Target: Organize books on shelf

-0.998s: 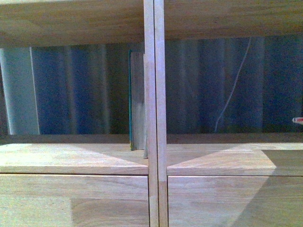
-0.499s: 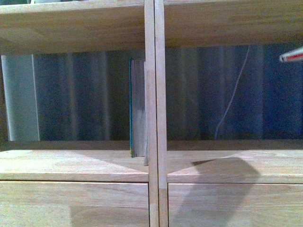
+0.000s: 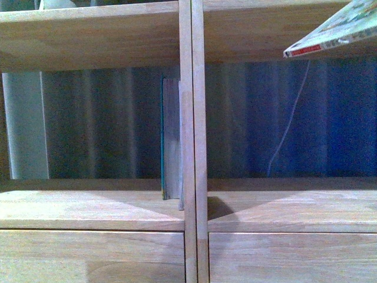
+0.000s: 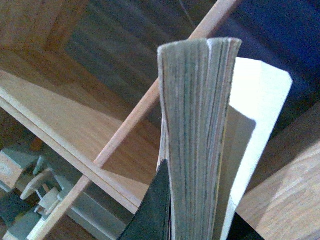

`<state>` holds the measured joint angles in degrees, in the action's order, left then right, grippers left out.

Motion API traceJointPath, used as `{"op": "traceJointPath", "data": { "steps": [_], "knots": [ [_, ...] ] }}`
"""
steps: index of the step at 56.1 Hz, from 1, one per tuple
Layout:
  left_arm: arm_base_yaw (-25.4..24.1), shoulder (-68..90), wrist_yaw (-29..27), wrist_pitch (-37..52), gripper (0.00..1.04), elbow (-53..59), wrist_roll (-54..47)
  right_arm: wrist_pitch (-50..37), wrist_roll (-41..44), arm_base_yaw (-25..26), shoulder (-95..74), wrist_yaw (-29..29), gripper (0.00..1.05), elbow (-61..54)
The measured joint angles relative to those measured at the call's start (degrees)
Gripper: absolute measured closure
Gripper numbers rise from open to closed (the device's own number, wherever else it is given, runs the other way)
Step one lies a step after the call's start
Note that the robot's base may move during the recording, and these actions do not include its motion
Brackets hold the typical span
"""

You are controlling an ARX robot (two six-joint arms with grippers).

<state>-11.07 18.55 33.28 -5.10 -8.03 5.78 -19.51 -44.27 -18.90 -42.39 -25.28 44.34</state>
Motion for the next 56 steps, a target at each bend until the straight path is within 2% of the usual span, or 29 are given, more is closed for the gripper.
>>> {"op": "traceJointPath", "data": {
  "steps": [3, 10, 17, 23, 30, 33, 39, 46, 56],
  "knots": [
    [-0.76, 3.82, 3.17, 3.08, 0.07, -1.97, 0.76, 0.0, 0.0, 0.11, -0.55, 0.0, 0.97, -0.22],
    [-2.93, 15.34, 5.14, 12.76, 0.07, -10.29, 4.57, -0.98, 0.0, 0.26, -1.38, 0.76, 0.97, -0.5],
    [-2.82, 22.53, 6.01, 16.59, 0.07, -17.46, 8.96, -2.03, 0.0, 0.26, -2.56, 1.11, 0.97, -0.5],
    [-0.81, 27.5, 6.69, 17.2, 0.07, -23.89, 13.03, -3.1, 0.15, -0.17, -4.17, 1.29, 0.97, -0.37],
    [4.42, 33.05, 9.42, 17.4, 0.07, -31.52, 20.35, -4.96, 0.63, -1.88, -6.8, 2.08, 0.97, 1.29],
    [7.21, 35.1, 12.11, 18.93, 0.07, -34.25, 25.68, -5.84, 0.76, -2.51, -7.78, 2.43, 0.97, 2.29],
    [12.0, 37.44, 13.4, 22.93, 0.07, -37.33, 34.53, -7.67, 1.51, -3.67, -9.68, 2.78, 0.97, 4.61],
    [20.7, 40.98, 8.55, 31.93, 0.07, -39.76, 48.0, -8.9, 1.68, -4.22, -12.09, 3.85, 0.97, 7.45],
    [27.17, 44.65, 4.13, 41.55, 0.07, -41.24, 57.88, -9.03, 0.57, -4.68, -14.23, 4.66, 0.97, 9.35]
  ]
}}
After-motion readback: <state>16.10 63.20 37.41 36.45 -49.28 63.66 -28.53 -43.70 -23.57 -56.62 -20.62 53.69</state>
